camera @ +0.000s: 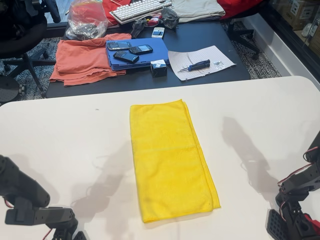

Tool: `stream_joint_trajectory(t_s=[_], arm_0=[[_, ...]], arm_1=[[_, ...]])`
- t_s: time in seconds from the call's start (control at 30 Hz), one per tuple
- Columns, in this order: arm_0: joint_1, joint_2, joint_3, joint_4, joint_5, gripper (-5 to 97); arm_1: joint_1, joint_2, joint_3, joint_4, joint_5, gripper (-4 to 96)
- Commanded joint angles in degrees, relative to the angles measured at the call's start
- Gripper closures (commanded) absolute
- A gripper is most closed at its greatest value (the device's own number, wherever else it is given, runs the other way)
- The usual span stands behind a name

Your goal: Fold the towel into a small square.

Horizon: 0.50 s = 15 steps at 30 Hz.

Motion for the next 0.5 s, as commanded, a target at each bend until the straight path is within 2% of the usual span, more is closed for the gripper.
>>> stream_joint_trajectory(t_s=[0.0, 0.37, 0.47], arm_0=[[-0.1, 0.0, 0.0, 0.1, 0.0, 84], [-0.1, 0.0, 0.6, 1.1, 0.1, 84], [-0.2, -0.8, 0.9, 2.2, 0.0, 84]], arm_1=[[0.0, 0.0, 0.0, 0.1, 0.3, 61.2], [0.3, 0.1, 0.5, 0.4, 0.2, 61.2], [-0.4, -1.6, 1.9, 4.0, 0.6, 61.2]])
